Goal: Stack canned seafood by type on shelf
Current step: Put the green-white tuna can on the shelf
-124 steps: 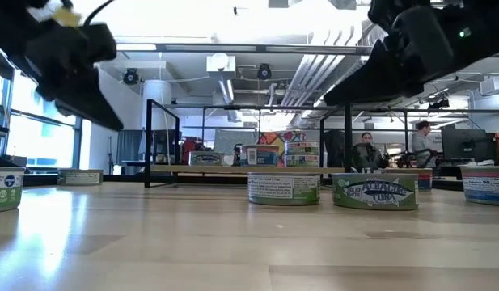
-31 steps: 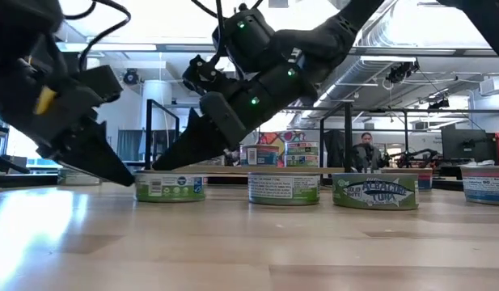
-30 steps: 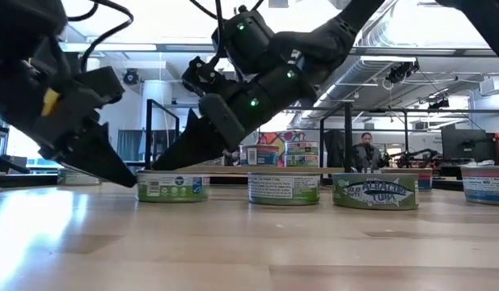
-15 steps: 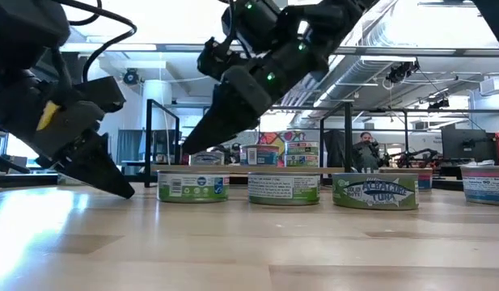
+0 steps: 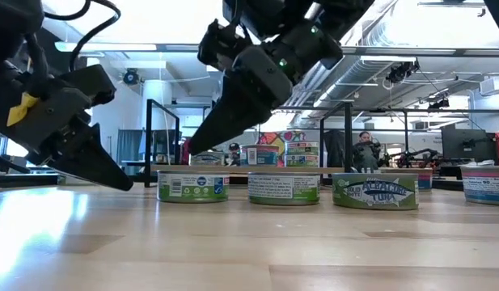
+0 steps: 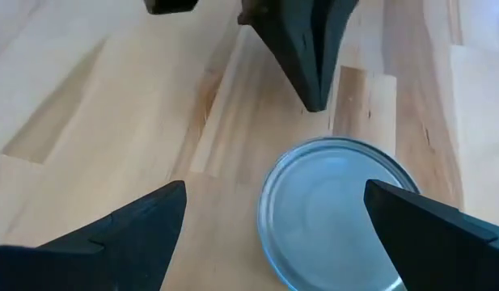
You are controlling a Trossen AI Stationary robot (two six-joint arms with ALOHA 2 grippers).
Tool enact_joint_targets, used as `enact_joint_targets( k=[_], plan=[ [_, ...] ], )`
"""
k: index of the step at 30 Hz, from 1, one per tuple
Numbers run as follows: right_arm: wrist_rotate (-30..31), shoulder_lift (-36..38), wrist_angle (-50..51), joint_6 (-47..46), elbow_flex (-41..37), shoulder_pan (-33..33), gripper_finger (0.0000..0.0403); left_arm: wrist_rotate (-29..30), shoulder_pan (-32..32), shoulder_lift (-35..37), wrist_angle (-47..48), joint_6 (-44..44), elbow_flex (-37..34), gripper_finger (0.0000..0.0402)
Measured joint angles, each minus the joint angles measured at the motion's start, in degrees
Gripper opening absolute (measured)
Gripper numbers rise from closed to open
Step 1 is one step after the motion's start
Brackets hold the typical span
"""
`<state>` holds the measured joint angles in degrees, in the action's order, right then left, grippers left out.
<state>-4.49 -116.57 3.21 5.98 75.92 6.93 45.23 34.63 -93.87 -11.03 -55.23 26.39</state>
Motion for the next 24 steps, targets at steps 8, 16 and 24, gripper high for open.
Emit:
enact_joint_targets(
  k=[8,16,24],
  plan=[
    [6.87,9.09,-16.40,-4.26,-16.08,-0.18,0.0373,0.88,0.33,-3.95,-3.59,-0.16,0.00,0.0000],
    [8.02,12.30,-27.74,-5.98,-27.04,-2.15,0.0373,3.43,-0.49,-7.78,-9.78,1.83,0.02,0.0000],
    [-2.24,4.75,-15.11,-5.69,-16.00,-6.45,0.0374,0.89,-2.31,-7.44,-12.24,4.46,0.01,0.0000]
  ],
)
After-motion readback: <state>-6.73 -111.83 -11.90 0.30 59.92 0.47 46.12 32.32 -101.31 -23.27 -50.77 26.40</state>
